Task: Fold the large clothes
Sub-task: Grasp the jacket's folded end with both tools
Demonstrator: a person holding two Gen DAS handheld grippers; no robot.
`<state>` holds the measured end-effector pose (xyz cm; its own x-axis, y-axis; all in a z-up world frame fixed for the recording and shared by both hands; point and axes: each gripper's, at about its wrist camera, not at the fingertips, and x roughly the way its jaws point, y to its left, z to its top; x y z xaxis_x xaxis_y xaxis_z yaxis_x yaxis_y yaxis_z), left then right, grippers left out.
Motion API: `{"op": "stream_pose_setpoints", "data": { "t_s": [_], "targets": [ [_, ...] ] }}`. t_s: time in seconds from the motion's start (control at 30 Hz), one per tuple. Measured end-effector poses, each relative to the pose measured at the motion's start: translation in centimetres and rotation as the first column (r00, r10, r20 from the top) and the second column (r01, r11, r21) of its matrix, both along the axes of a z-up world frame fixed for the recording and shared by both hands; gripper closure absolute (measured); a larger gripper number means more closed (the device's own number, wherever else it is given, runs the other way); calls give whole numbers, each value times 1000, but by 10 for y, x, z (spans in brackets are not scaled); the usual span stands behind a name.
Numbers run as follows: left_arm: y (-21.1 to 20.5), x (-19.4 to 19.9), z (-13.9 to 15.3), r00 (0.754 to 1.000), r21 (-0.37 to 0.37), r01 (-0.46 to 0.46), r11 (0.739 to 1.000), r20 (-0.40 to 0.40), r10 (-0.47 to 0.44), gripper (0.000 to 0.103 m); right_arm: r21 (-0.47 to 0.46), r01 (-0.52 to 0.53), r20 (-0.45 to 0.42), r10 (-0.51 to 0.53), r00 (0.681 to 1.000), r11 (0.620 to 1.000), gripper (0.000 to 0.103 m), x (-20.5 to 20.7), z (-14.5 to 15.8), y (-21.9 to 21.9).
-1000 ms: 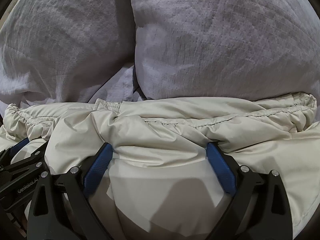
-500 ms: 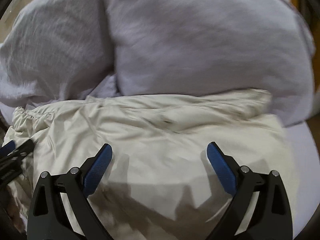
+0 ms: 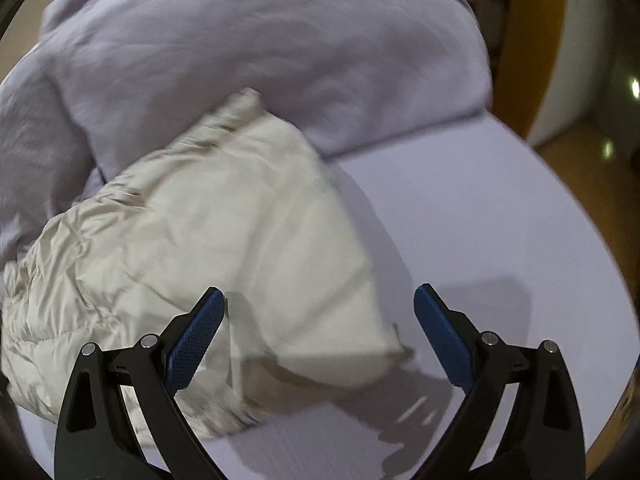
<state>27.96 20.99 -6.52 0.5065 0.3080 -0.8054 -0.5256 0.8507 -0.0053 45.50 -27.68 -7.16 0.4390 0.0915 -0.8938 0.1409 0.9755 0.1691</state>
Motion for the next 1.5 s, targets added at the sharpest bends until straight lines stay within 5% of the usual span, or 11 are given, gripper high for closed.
{"op": "stream_pose_setpoints", "data": {
  "t_s": [0.17, 0.4, 0.6, 0.73, 0.87, 0.97, 1.5],
  "targets": [
    [20, -23, -12, 997, -73, -74, 995, -34, 72, 8, 156, 37, -60, -28, 998, 987, 6, -3, -20, -19],
    [38, -8, -33, 991, -209, -133, 969, -39, 128, 9, 224, 29, -87, -10, 996, 974, 10, 4, -31, -9],
    [45, 14, -40, 987, -234, -161, 959, -36, 157, 15, 253, 36, -88, -14, 996, 967, 24, 7, -34, 2],
    [54, 14, -46, 981, -284, -189, 940, -5, 196, 35, 238, 21, -62, -7, 998, 971, 43, 8, -33, 14],
    [50, 8, -39, 984, -270, -164, 949, 28, 178, 57, 232, -13, -20, 18, 1000, 973, 65, 4, -25, 21],
    [47, 1, -30, 986, -263, -140, 955, 54, 160, 64, 236, -29, -3, 30, 1000, 971, 70, -2, -19, 25],
    [54, -134, -10, 982, -225, -163, 961, 59, 181, 65, 308, -150, -5, 159, 987, 940, 72, -123, -4, 28]
  ]
}}
